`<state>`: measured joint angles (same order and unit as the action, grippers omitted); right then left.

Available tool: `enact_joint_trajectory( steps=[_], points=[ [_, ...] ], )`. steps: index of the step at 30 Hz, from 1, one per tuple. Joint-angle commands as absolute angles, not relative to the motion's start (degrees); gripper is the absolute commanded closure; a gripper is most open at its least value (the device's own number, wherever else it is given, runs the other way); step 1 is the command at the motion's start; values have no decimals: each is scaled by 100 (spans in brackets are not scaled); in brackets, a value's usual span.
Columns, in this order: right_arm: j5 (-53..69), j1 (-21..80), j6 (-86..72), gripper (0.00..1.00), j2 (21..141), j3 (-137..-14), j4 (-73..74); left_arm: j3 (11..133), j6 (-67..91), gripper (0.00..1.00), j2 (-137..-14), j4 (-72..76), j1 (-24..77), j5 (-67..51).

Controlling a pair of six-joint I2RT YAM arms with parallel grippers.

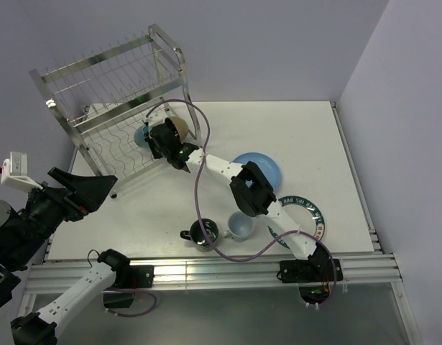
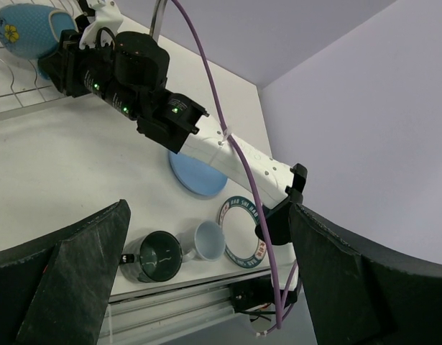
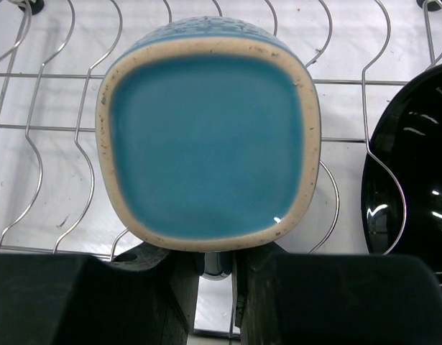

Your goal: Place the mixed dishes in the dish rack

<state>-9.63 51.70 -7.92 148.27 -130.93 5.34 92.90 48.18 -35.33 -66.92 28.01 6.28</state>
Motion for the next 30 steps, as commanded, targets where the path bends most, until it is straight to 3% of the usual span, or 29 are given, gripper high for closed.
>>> enact_joint_trajectory(
  steps=[1,11,13,17,26,30],
  points=[
    [-1134,5159,-703,100,14634,-13447,211,9352,4913,1,-3445,-6557,2804,633],
    [-1257,5142,-563,99,14722,-13632,299,9351,4913,1,-3437,-6592,2812,642],
    [-1257,5142,-536,90,14730,-13641,290,9343,4922,1,-3419,-6600,2804,650],
    [-1239,5133,-518,82,14748,-13667,281,9316,4931,1,-3410,-6601,2804,633],
    [-1230,5098,-440,46,14766,-13684,211,9246,4904,1,-3437,-6583,2812,598],
    [-1152,5054,-466,40,14792,-13702,167,9211,4922,1,-3428,-6600,2812,615]
  ],
)
